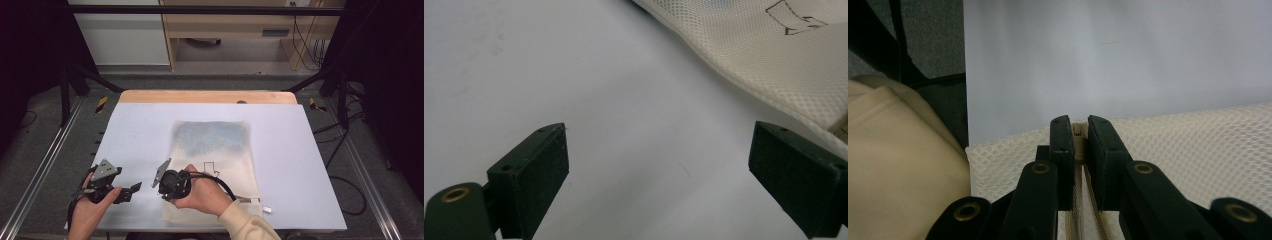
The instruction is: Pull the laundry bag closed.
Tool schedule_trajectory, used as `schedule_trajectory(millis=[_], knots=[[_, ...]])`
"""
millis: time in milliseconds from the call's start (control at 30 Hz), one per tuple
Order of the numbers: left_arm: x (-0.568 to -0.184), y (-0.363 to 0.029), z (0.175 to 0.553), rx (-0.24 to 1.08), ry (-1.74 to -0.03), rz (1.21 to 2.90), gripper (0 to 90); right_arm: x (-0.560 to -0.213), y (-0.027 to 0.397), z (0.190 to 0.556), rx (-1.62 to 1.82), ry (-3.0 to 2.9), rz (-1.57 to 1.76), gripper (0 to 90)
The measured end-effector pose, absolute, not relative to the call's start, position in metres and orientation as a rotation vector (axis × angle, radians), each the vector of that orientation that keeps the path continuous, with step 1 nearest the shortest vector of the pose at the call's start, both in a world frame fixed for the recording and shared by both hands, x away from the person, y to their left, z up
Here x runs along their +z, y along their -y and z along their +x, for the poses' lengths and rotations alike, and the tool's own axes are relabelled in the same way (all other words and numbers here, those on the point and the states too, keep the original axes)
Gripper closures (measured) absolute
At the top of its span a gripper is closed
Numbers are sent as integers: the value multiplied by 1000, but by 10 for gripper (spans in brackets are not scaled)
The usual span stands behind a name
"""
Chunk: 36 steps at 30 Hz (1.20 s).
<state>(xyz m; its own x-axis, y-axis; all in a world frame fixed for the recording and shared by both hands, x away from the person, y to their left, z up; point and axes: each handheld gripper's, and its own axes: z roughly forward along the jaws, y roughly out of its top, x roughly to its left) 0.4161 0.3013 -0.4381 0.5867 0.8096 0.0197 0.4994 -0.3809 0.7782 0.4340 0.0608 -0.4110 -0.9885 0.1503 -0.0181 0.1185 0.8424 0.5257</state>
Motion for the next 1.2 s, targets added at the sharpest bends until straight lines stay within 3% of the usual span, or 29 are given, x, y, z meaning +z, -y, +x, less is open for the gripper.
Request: schedule_trajectory(millis=[300,833,1200], knots=[[-438,-285,396,455,-976,2112,90,-395,-54,439,861,-2952,206,820],[-438,-249,386,254,-890,2059,103,-405,-51,439,885,-2947,222,820],[-448,-231,392,197,-889,2081,191,-401,-47,440,928,-2939,220,820]])
